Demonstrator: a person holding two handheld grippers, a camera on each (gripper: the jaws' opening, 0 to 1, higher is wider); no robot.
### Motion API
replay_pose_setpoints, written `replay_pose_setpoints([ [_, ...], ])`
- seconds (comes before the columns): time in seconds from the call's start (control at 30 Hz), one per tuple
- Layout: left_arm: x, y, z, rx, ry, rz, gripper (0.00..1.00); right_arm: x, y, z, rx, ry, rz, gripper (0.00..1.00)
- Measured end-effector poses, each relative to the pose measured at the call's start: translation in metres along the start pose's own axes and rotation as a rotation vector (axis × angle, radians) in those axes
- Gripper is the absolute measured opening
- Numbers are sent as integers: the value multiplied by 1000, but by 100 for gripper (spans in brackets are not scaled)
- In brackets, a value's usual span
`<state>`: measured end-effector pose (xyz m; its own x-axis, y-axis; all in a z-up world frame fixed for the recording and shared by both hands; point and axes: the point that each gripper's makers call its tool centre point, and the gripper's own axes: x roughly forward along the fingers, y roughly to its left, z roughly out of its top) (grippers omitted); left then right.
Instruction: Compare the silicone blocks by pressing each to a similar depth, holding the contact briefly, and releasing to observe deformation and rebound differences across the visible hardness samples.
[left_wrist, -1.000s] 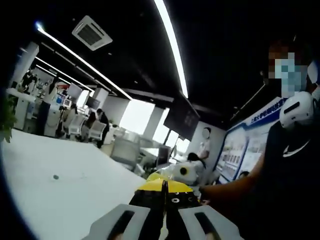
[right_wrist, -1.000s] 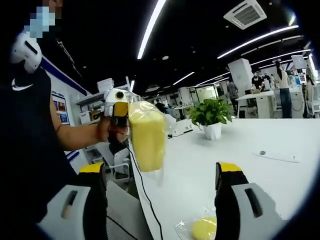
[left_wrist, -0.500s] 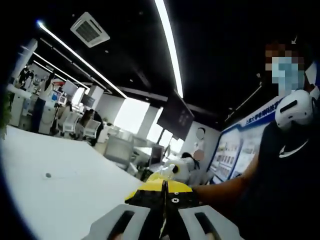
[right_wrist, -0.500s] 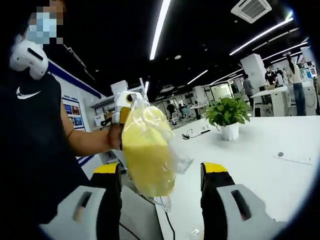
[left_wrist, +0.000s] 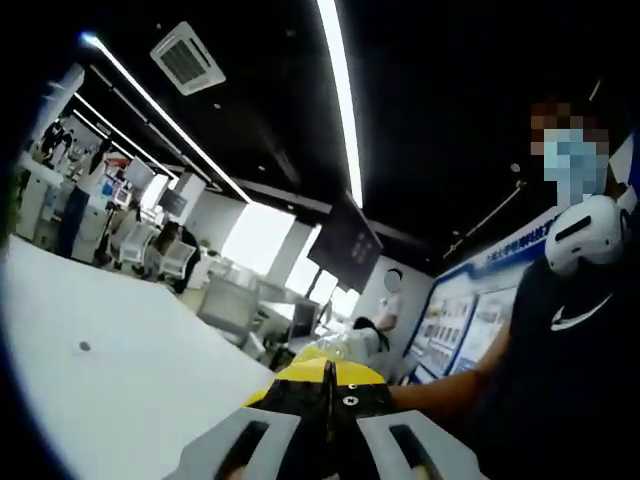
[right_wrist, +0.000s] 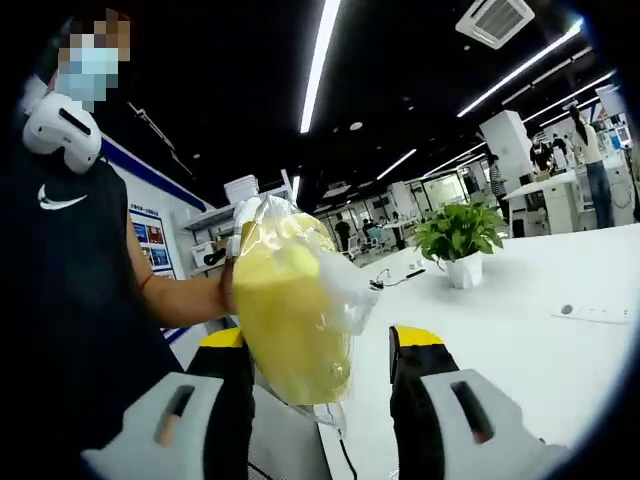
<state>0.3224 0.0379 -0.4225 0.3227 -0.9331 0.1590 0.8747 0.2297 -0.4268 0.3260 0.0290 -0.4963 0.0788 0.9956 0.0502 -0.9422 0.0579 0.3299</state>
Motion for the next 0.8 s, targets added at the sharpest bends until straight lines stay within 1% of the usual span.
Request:
replay_pose_setpoints([
  [0.03, 0, 0, 0, 1, 1, -2, 0, 0, 0, 1, 1, -3, 0, 45],
  [0.13, 1, -1, 0, 3, 3, -3, 0, -1, 4, 0, 4, -4, 23, 33],
  [0.17, 0, -1, 0, 3, 2, -2, 0, -1, 6, -1, 3, 2, 30, 32],
  [0.63, -2, 0, 0, 0, 1, 5, 0, 0, 7, -1, -22, 22, 20, 25],
  [0.67, -2, 0, 0, -1, 1, 5, 0, 0, 7, -1, -25, 24, 20, 24],
  [0.73, -2, 0, -1, -4, 3, 6, 0, -1, 6, -2, -64, 34, 14, 23],
  [0.8, -2, 0, -2, -8, 4, 6, 0, -1, 6, -2, -60, 41, 14, 22],
])
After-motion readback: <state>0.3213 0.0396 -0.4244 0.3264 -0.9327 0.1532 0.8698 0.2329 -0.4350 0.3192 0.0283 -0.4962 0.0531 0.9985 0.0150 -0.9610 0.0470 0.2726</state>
